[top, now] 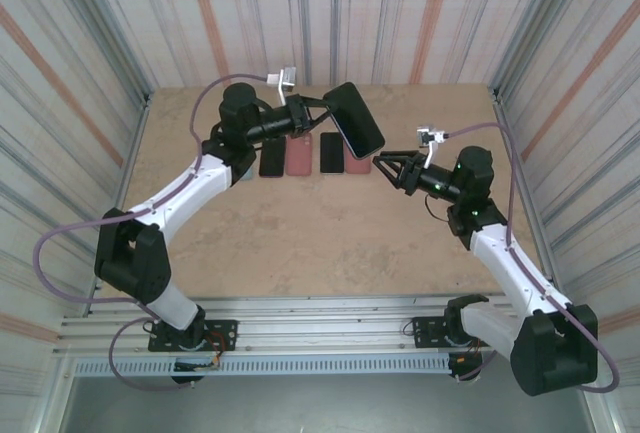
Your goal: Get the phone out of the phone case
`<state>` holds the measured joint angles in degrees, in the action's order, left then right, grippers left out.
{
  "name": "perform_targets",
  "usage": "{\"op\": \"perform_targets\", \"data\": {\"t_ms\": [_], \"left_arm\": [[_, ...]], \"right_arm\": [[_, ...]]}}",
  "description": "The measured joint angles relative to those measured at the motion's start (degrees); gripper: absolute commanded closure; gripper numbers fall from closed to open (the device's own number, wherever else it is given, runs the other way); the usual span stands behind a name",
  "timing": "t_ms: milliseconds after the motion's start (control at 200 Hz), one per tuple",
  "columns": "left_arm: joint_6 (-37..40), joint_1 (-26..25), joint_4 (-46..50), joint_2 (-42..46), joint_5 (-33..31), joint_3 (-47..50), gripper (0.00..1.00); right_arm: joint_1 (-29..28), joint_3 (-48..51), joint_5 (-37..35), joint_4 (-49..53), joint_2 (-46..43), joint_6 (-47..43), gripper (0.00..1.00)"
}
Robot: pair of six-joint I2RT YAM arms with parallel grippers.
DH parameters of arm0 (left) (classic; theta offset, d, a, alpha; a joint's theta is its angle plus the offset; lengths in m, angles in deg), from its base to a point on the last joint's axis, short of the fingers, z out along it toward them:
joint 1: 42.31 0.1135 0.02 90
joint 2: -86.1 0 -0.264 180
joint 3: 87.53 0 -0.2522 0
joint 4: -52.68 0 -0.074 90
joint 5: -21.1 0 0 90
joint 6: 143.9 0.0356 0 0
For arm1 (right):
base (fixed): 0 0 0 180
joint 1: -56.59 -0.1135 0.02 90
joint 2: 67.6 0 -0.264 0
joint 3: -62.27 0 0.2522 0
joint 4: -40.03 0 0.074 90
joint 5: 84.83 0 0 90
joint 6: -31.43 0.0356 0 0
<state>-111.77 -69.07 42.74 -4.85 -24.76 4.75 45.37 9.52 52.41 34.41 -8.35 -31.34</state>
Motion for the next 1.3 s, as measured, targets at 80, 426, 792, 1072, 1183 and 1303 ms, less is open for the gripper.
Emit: {"op": "perform_targets", "data": {"t_ms": [80, 426, 792, 1072, 1183, 1303], "left_arm": [[5.2, 1.4, 1.8, 0.0, 3.8, -0.4, 1.0], [28.3, 6.6, 12.3, 0.4, 18.6, -0.9, 1.0], [49.4, 8.0, 25.2, 4.1, 25.7, -1.8, 1.0], [55.1, 8.5, 27.5, 5.0, 28.0, -1.8, 1.0], [55.6, 8.5, 28.0, 5.0, 28.3, -1.8, 1.0], [55.8, 8.5, 28.2, 5.0, 28.7, -1.8, 1.0]], "right_arm": [[-0.2, -3.5, 1.3, 6.4, 0.7, -6.4, 0.54], [-6.2, -15.6, 5.6, 29.7, 11.2, -31.5, 0.55], [-12.1, -20.9, 6.8, 38.6, 18.9, -47.4, 0.68], [-13.3, -23.8, 8.8, 41.6, 21.6, -52.7, 0.75], [-13.5, -24.6, 9.4, 42.7, 22.4, -53.9, 0.81], [-13.6, -25.0, 9.6, 43.5, 22.9, -55.0, 0.83]]}}
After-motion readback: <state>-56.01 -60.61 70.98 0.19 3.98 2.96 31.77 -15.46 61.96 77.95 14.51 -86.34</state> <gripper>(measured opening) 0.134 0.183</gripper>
